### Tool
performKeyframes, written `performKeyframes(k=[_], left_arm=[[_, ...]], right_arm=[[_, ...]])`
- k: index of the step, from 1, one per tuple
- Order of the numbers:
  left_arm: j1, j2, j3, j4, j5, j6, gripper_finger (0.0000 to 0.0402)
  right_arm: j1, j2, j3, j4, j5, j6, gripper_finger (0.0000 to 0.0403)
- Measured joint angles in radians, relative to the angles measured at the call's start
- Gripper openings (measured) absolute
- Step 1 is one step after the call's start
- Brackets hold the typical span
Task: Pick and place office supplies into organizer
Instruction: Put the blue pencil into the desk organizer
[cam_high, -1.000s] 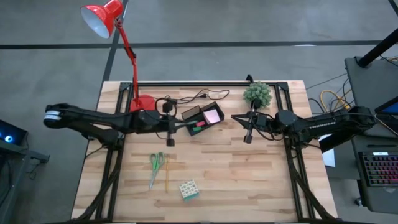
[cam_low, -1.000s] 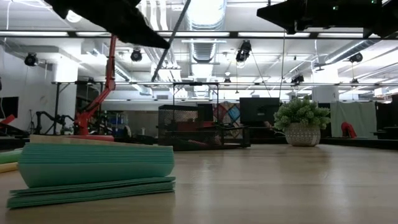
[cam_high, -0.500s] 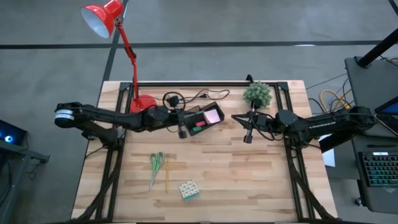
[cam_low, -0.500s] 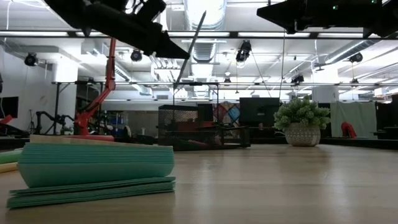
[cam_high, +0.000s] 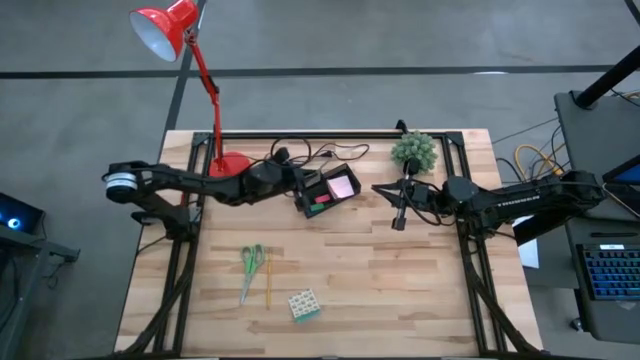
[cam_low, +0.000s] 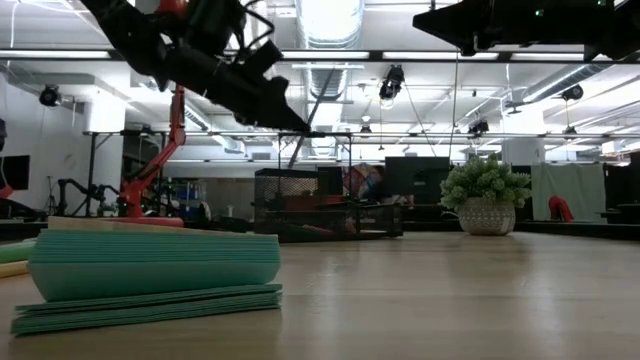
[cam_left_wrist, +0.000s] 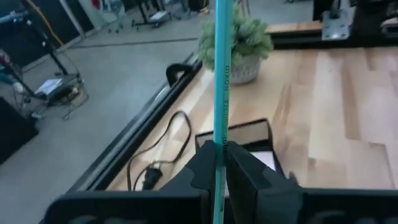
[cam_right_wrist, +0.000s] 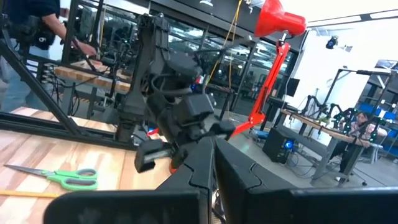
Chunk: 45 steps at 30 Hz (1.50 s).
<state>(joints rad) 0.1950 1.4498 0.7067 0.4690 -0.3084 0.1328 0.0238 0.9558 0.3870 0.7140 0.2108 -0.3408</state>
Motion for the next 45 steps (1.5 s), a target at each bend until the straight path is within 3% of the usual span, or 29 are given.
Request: performKeyframes(k=[7,10,15,29,45], left_arm=[[0.001,0.052,0.000,-0.001,-0.090,-0.028,0.0006],[0.001,0.055,0.000,-0.002,-0.148,-0.118,0.0006],[0.002,0.053,0.000,-0.006,-0.150,-0.206,0.0006],[0.002,0.053,0.000,-0.007,-0.147,-0.274,0.0007],[0.001,0.052,0.000,-0.007,-0.142,-0.283,0.0079]], right_arm=[[0.000,0.000,0.000,0.000,0.000,0.000,0.0009],[0.000,0.000,0.000,-0.002,0.000,0.000,0.0009],[0.000,0.000,0.000,-0.002,0.000,0.000,0.0009],[0.000,0.000,0.000,-0.002,0.000,-0.008,0.0009],[0.000,0.000,0.000,-0.002,0.000,-0.012,0.0009]])
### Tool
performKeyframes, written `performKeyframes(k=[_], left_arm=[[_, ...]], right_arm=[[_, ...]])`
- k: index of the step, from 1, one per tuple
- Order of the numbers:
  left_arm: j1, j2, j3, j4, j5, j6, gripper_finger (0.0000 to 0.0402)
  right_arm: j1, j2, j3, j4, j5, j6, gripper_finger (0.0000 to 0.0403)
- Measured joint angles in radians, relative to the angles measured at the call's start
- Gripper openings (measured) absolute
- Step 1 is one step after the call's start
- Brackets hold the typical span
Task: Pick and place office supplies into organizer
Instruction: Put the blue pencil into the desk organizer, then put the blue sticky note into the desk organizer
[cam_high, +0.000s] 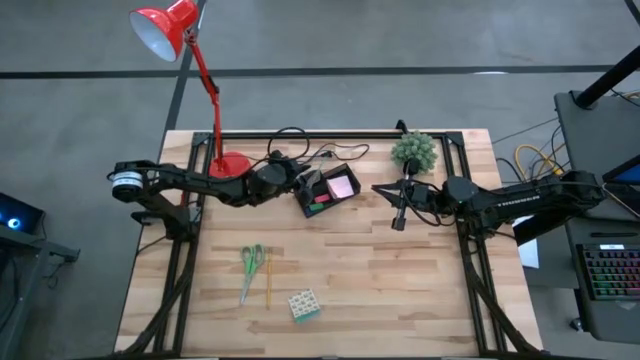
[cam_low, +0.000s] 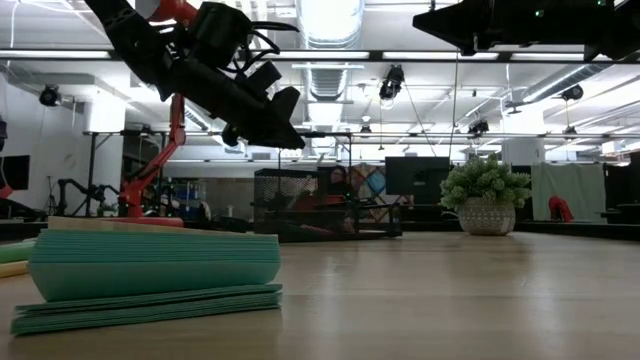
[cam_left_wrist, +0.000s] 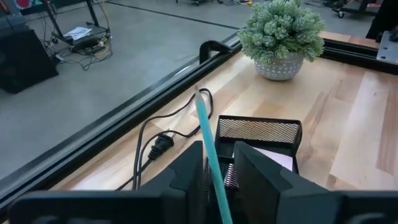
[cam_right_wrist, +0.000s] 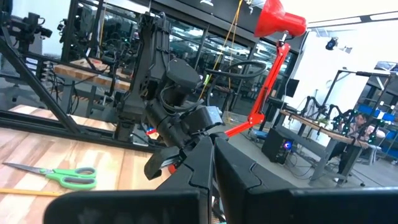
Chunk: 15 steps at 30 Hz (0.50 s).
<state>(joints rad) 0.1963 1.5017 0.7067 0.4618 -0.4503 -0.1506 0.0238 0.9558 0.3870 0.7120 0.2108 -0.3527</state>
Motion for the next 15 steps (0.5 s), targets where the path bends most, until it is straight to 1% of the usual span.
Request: performKeyframes(k=[3,7,10,15], left_arm=[[0.000,0.000,0.000,0.000,0.015,0.008,0.0080],[0.000,-0.001,0.000,0.000,0.093,0.008,0.0080],[-0.001,-0.006,0.000,0.000,0.212,0.008,0.0080],[-0.003,-0.033,0.000,-0.033,0.516,0.001,0.0080]], right_arm=[[0.000,0.000,0.000,0.000,0.000,0.000,0.0008],[0.000,0.000,0.000,0.000,0.000,0.000,0.0009],[0.000,0.000,0.000,0.000,0.000,0.000,0.0009],[0.000,0.000,0.000,0.000,0.000,0.000,0.0009]])
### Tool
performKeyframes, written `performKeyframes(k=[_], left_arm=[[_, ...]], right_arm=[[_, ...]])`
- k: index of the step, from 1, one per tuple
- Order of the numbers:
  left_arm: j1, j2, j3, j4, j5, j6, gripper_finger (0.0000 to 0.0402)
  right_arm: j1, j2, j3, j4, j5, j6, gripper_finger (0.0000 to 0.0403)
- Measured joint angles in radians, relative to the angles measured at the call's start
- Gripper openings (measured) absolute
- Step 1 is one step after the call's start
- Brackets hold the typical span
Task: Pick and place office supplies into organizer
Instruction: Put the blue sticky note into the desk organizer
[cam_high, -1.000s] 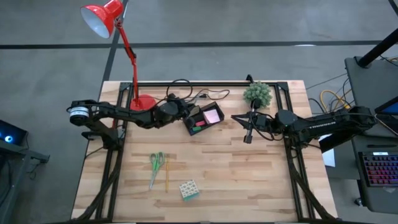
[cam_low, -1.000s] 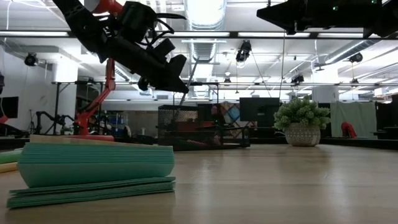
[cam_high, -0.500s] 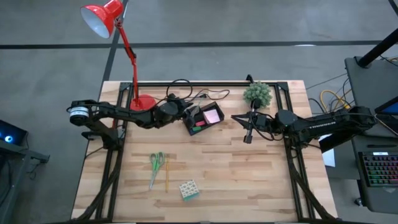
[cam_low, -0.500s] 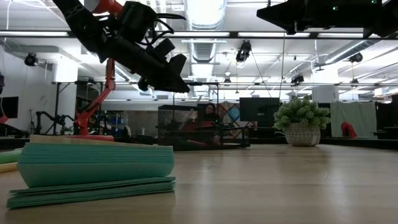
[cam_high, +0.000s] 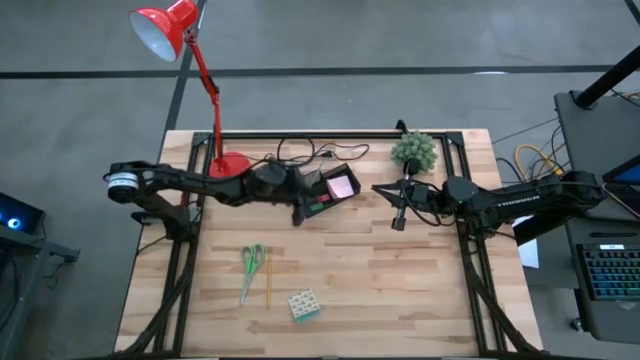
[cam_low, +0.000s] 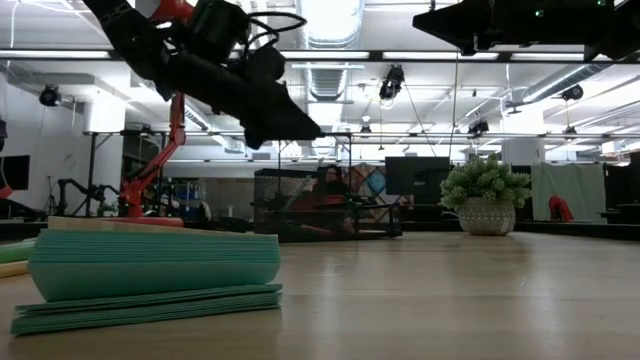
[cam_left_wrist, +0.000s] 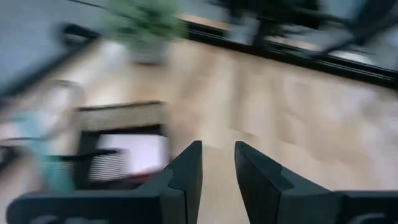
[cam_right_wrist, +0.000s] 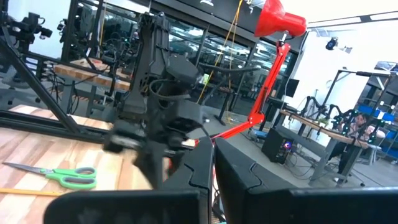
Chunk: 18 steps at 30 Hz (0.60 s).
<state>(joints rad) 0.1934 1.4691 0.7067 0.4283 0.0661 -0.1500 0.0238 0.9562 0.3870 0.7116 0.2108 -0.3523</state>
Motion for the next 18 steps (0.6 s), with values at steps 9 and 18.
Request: performKeyframes(k=[9,18], left_arm=[[-0.066,-0.102,0.002,-0.207,0.274,-0.027,0.0080],[-0.269,-0.207,0.002,-0.363,0.264,-0.028,0.0080]], right_arm=[[0.000,0.000,0.000,0.001,0.000,-0.012,0.0009],[0.000,0.000,0.000,0.000,0.000,0.005,0.0009]])
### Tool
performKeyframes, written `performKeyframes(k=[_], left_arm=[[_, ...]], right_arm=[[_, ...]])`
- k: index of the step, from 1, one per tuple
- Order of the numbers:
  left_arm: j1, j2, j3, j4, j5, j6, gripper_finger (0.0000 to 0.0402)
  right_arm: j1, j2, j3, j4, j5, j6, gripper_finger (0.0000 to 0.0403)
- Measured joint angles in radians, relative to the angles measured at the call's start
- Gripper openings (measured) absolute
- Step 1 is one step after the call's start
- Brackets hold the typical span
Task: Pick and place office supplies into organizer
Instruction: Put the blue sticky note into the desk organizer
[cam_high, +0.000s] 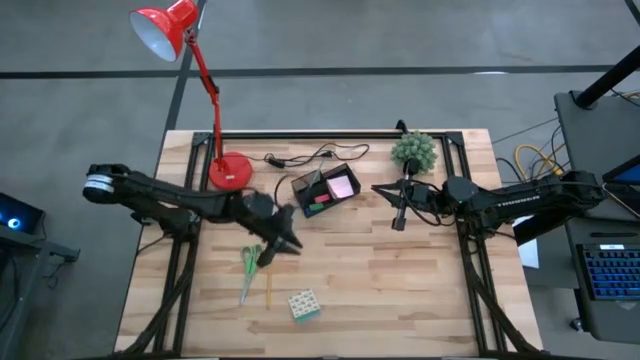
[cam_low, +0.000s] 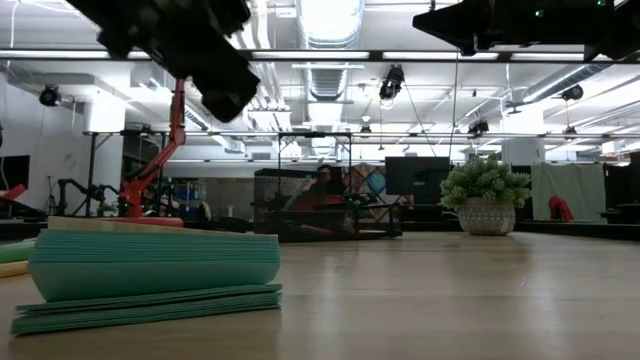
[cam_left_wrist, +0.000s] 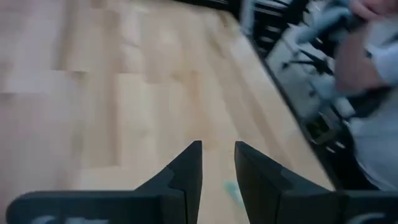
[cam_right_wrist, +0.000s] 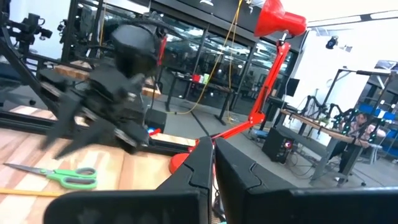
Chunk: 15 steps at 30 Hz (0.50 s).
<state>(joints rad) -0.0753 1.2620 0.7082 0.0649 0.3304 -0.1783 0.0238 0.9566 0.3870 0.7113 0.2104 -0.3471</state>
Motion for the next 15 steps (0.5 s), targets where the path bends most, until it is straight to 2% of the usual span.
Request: performKeyframes(k=[8,12,15], left_arm=[[-0.195,-0.031,0.000,0.000,-0.118,-0.030,0.0080],[-0.276,-0.019,0.016,-0.020,-0.257,-0.129,0.0079],[-0.342,0.002,0.066,-0.102,-0.382,-0.201,0.0079]], right_arm=[[0.000,0.003,0.000,-0.005,-0.003,0.062,0.0009],[0.000,0.003,0.000,-0.007,-0.007,0.085,0.0009],[0.000,0.003,0.000,-0.017,-0.008,0.085,0.0009]])
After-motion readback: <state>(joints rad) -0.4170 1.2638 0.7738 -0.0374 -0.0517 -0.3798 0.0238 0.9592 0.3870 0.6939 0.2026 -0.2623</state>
